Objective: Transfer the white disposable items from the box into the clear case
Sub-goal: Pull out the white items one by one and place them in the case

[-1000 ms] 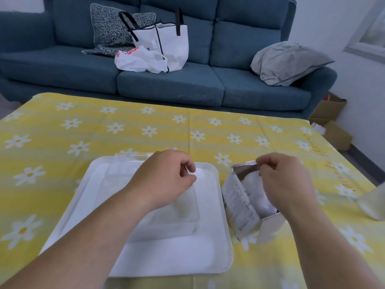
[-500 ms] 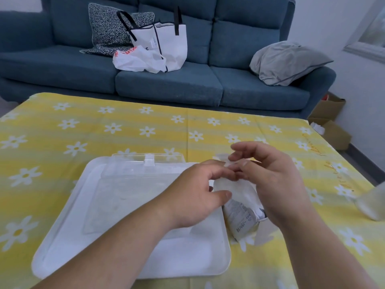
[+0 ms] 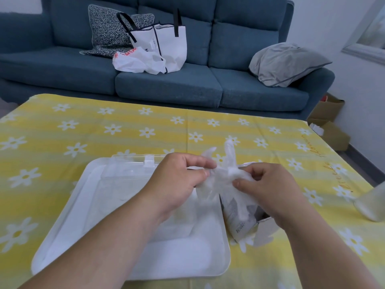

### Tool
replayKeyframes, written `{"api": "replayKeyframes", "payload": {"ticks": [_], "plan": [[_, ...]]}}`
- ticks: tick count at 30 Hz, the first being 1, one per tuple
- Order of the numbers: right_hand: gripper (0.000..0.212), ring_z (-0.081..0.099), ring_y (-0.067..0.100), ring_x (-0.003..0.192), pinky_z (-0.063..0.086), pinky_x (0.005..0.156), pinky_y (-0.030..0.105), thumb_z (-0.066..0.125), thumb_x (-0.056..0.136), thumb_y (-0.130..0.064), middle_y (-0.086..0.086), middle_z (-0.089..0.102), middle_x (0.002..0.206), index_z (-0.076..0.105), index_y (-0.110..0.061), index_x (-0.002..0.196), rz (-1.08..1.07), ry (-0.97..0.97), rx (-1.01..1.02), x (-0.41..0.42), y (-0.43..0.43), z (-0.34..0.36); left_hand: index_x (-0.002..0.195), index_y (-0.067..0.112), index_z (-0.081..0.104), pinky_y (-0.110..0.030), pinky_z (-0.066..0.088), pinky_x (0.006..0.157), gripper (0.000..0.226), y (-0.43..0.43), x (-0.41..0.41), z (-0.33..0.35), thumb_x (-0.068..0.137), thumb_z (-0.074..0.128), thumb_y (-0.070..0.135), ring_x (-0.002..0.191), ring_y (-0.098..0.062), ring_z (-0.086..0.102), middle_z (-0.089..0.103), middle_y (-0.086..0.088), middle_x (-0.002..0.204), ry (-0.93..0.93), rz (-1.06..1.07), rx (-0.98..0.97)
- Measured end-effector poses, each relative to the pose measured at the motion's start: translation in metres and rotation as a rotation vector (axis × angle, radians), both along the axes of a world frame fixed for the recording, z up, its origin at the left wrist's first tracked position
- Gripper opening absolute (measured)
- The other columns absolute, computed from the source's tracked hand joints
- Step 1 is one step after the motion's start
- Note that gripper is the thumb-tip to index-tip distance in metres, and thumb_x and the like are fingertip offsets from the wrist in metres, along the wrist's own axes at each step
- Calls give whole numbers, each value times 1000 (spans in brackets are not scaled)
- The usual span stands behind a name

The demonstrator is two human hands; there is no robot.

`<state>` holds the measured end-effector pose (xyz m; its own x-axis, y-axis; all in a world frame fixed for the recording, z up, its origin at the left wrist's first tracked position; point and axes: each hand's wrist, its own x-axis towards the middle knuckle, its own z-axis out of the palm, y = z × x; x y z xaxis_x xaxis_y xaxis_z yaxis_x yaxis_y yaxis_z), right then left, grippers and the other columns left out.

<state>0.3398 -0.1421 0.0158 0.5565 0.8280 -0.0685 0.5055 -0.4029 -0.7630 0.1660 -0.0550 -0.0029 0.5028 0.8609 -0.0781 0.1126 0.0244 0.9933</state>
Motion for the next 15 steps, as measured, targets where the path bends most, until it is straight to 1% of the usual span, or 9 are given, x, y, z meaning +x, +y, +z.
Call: {"api": "replayKeyframes", "payload": {"ticks": [2,4,5,7,9,11,12,14,15], "plan": [[15,60,17,47,45,39,25,76,80,-18,0,73,68,74,-19,65,-29,27,24,2,-1,3,89,22,81,-50,56,96,20,2,-2,0,85,68,7,101,-34,70,78,-1,101,-25,30,-32],[16,59,29,51,47,47,30,73,85,-23,4,72,66,77,-16,71,-53,37,43,5,-1,5,91,17,81,-46,57,93,23,3,-2,0,89,64,0,97,-29,73,78,-5,100,-35,42,-69],[21,52,32,51,43,52,31,70,88,-26,6,68,62,75,-10,76,-57,43,51,6,-1,5,93,16,80,-45,58,93,23,3,-2,0,90,64,0,97,-28,73,78,-6,101,-31,33,-84],[39,35,21,48,30,53,28,61,94,-30,7,50,53,63,4,75,-89,55,53,8,-2,5,97,17,79,-43,57,95,22,2,-1,-2,90,64,3,99,-27,73,77,-7,104,-6,-6,-109],[45,33,18,53,24,55,29,56,98,-31,8,41,59,53,8,75,-178,46,73,12,-3,6,105,19,76,-40,56,97,21,1,-1,-4,87,68,9,100,-23,73,75,-5,111,24,-40,-138],[46,33,20,57,24,57,31,52,99,-31,8,38,61,49,5,71,-300,36,137,16,-3,9,114,23,72,-38,54,100,38,-1,0,-6,76,72,24,101,-17,73,72,1,117,59,-71,-152],[47,31,22,58,23,57,31,49,100,-31,6,35,59,45,-1,65,-367,12,173,18,-3,11,119,25,70,-38,52,102,48,-3,0,-6,71,72,29,101,-13,72,71,5,117,75,-85,-152],[48,26,23,59,22,56,35,45,101,-31,3,28,58,34,-12,59,-443,-37,291,19,-4,15,128,25,65,-33,49,105,54,-9,3,-7,75,75,27,102,-8,70,72,6,115,81,-144,-142],[49,25,23,59,22,57,37,44,101,-31,4,27,59,31,-12,59,-442,-37,375,19,-5,16,131,23,63,-28,48,104,53,-13,5,-7,80,75,22,103,-6,69,73,5,113,70,-192,-147]]}}
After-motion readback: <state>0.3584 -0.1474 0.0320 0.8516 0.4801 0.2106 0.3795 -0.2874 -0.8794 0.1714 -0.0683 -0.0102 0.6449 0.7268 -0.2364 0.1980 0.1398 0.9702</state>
